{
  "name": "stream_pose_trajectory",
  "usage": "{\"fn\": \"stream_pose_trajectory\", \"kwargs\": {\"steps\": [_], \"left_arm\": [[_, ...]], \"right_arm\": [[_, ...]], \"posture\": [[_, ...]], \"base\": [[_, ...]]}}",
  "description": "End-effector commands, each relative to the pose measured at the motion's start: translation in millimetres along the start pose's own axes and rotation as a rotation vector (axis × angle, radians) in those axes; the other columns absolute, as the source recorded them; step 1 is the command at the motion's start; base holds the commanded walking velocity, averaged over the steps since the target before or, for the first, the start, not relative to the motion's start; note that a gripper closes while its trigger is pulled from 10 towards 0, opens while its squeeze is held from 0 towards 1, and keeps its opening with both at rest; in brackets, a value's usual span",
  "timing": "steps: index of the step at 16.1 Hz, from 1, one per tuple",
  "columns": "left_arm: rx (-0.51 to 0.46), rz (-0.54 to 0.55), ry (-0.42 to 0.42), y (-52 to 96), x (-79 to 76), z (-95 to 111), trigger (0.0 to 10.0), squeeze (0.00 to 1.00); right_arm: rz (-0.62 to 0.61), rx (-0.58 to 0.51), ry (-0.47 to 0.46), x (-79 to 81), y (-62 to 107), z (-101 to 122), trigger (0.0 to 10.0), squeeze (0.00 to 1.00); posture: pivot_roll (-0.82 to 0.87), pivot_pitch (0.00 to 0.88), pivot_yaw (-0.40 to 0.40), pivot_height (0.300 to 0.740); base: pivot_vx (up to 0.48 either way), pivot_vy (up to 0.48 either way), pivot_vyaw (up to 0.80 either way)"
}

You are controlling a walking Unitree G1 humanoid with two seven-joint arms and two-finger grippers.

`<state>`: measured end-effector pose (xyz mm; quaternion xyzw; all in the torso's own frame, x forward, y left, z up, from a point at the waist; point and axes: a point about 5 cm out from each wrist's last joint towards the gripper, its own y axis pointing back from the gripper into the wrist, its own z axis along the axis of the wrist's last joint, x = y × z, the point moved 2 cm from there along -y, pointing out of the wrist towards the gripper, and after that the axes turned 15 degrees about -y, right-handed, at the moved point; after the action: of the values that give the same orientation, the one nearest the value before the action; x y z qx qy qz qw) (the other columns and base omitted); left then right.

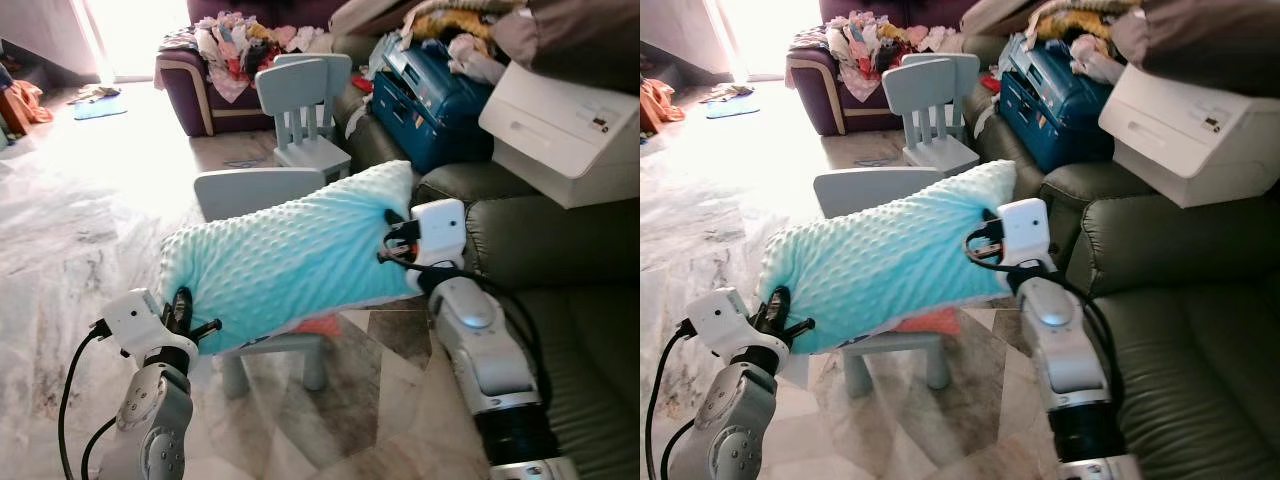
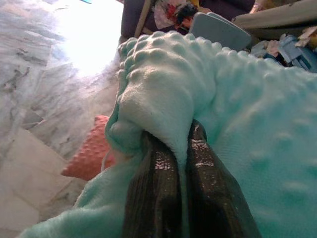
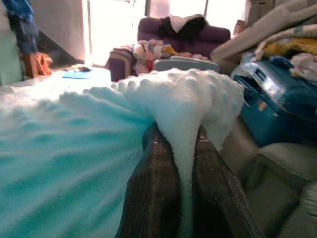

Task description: Move the pillow to the sofa

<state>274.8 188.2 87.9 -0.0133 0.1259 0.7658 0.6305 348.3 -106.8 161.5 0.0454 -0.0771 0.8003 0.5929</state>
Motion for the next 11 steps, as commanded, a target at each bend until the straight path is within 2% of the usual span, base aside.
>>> {"fn": "stream_pose_trajectory", "kwargs": {"steps": [1, 7, 8, 11], "left_arm": [[-0.013, 0.007, 0.015, -0.1, 0.3, 2.5, 10.0, 0.00], [-0.006, 0.007, 0.007, -1.0, 0.7, 1.1, 10.0, 0.00], [0.001, 0.007, 0.001, -1.6, 0.8, 0.1, 10.0, 0.00], [0.004, 0.016, -0.006, -2.0, 0.8, -0.4, 10.0, 0.00]], "right_arm": [[0.016, -0.038, 0.014, 4.4, -1.7, 10.5, 10.0, 0.00], [0.016, -0.034, 0.018, 4.2, -2.3, 10.1, 10.0, 0.00], [0.016, -0.034, 0.020, 4.5, -2.3, 10.2, 10.0, 0.00], [0.015, -0.032, 0.020, 3.7, -2.4, 10.1, 10.0, 0.00]], "posture": [[-0.16, 0.000, 0.027, 0.740], [-0.16, 0.000, 0.026, 0.740], [-0.16, 0.000, 0.026, 0.740], [-0.16, 0.000, 0.027, 0.740]], "base": [[0.000, 0.480, 0.00], [0.000, 0.480, 0.00], [0.000, 0.307, 0.00], [0.000, 0.000, 0.00]]}}
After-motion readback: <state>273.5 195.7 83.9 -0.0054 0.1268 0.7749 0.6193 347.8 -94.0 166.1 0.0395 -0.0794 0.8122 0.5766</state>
